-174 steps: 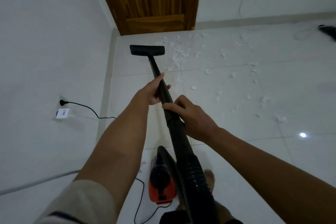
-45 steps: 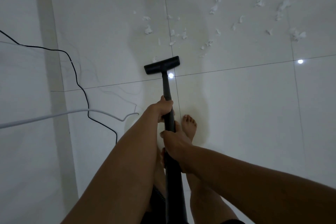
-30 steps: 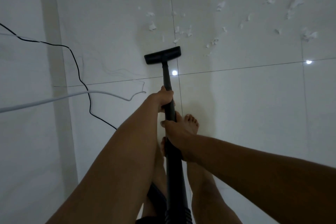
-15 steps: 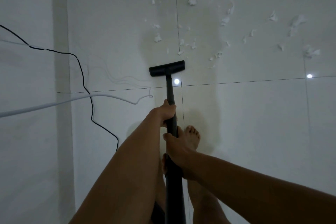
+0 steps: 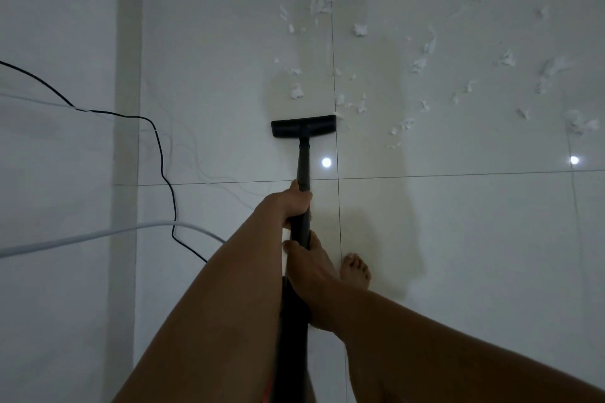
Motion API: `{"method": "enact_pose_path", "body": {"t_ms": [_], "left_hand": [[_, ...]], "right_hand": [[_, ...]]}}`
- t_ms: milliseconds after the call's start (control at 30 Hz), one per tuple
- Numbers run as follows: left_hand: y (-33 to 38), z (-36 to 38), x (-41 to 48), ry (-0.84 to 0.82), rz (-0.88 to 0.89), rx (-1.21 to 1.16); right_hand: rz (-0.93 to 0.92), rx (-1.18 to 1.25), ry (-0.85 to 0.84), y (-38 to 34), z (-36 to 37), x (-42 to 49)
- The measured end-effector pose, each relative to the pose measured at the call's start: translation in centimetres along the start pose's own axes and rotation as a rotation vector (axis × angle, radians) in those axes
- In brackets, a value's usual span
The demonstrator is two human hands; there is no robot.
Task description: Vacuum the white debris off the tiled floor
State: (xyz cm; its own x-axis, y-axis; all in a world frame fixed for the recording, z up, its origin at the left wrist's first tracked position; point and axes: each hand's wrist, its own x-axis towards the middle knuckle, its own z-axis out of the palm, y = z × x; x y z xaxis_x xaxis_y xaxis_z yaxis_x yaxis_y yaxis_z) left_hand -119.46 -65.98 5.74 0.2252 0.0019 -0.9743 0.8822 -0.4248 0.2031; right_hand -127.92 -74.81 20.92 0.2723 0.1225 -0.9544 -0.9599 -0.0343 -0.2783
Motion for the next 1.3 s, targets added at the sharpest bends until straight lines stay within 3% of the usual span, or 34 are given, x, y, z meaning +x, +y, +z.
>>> {"method": "enact_pose_path", "body": {"t_ms": [467,1300], "left_hand": [[2.3,-3.8,-0.4,-0.013,-0.013,-0.075],[10.2,-14.4,4.9,-0.05,0.033,0.168]], "right_hand": [[0.017,0.041,-0.09,-4.0,1.3,0.1],[0.08,0.27,-0.017,-13.4,8.4,6.8]]}}
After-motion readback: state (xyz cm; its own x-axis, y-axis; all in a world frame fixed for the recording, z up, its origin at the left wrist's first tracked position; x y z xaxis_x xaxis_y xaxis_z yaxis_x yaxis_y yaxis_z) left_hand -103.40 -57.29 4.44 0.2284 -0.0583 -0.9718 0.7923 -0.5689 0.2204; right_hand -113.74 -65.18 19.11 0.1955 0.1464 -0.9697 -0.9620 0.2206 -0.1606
